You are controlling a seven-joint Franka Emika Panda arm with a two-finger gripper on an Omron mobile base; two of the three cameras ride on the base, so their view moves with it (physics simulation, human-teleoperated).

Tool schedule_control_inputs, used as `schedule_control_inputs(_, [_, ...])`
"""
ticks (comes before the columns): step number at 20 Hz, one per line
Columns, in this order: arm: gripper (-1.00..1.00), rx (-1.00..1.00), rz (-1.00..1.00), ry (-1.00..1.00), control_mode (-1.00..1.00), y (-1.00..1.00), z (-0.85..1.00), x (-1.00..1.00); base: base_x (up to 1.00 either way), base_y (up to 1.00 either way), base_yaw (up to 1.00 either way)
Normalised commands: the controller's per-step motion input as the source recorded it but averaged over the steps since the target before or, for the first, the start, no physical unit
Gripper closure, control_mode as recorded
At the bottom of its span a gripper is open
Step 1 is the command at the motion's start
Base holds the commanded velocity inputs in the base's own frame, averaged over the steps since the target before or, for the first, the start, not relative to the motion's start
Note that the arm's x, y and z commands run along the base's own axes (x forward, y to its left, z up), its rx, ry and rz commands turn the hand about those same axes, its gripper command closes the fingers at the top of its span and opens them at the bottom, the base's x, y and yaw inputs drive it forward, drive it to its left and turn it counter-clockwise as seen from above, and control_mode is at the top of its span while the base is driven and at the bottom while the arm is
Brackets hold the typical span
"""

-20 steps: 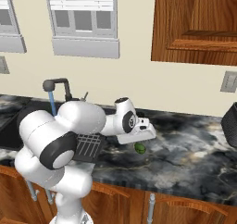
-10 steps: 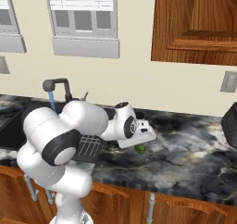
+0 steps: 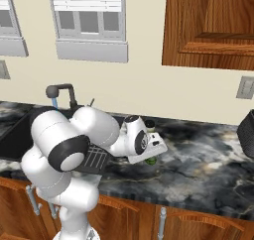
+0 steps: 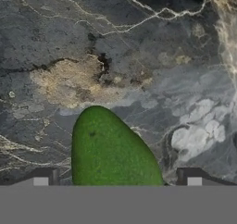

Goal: Turn on the sink faucet. Then move the avocado from the counter to the sink. Turn off the sink. Move the vegetable from the sink to the pot next to the stove. Finally move the pot to the rear left burner.

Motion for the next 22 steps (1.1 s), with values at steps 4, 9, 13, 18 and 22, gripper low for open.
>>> schedule_control_inputs(4, [-1.0,0.0,0.11,0.0,-1.0,-0.09,-0.21,0.05,0.0,0.0,0.0])
schedule_control_inputs(9, [1.0,0.0,0.07,0.0,-1.0,-0.01,-0.22,0.01,0.0,0.0,0.0])
schedule_control_inputs(13, [1.0,0.0,0.02,0.0,-1.0,0.0,-0.13,0.0,0.0,0.0,0.0])
schedule_control_inputs(18, [1.0,0.0,0.0,0.0,-1.0,0.09,0.0,-0.09,0.0,0.0,0.0])
schedule_control_inputs(22, [1.0,0.0,-0.01,-0.05,-1.0,0.41,0.38,-0.35,0.0,0.0,0.0])
